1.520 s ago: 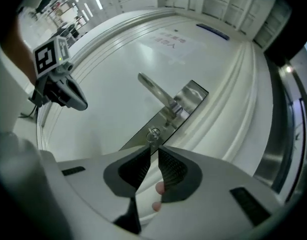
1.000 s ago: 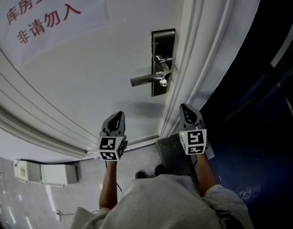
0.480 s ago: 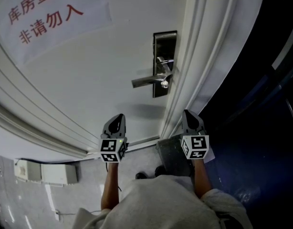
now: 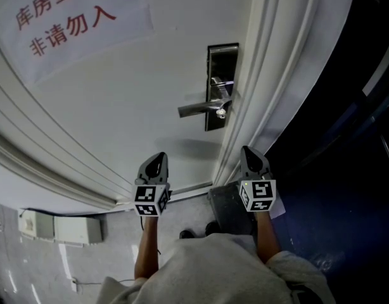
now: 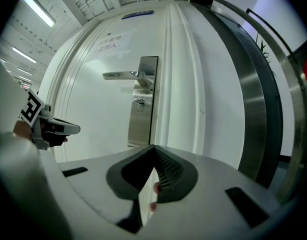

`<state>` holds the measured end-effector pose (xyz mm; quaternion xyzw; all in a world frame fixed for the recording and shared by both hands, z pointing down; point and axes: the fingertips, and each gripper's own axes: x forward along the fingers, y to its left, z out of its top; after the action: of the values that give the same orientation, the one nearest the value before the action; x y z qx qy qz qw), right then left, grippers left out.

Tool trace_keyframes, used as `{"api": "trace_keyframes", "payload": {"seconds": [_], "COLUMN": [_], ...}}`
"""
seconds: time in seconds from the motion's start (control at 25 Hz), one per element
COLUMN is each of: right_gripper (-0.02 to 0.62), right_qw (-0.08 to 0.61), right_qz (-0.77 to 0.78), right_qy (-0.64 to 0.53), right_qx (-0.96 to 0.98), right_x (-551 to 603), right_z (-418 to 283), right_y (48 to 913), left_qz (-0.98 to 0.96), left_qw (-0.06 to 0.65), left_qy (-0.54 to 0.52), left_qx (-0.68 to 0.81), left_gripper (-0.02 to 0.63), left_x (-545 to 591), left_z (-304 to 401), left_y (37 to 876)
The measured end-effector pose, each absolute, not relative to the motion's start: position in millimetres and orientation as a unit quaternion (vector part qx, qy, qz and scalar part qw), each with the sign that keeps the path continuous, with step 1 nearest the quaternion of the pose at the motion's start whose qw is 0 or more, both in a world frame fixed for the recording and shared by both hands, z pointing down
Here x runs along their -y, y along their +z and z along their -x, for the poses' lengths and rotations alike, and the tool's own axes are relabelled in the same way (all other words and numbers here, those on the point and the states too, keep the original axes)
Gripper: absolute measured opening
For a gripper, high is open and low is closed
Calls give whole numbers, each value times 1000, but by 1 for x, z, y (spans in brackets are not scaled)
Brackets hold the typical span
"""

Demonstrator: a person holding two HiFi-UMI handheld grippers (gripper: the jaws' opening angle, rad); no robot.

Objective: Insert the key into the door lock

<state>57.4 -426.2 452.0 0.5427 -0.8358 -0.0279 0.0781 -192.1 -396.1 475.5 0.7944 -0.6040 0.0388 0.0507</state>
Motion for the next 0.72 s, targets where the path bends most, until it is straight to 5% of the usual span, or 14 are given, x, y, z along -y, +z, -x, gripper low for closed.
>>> {"api": "trace_keyframes", "payload": {"seconds": [0.72], "right_gripper": [21], "right_qw": [93], "right_qz": [-539], "right_qy": [-42], "right_qx": [836], "right_x": [429], "right_z": [-53], "right_y": [451], "left_qz": [-797], "left_qw": [50], "left_qy": [42], "left_qx": [601], "left_gripper": [17], "left_x": [399], "left_z": [190], "left_y": [476]}}
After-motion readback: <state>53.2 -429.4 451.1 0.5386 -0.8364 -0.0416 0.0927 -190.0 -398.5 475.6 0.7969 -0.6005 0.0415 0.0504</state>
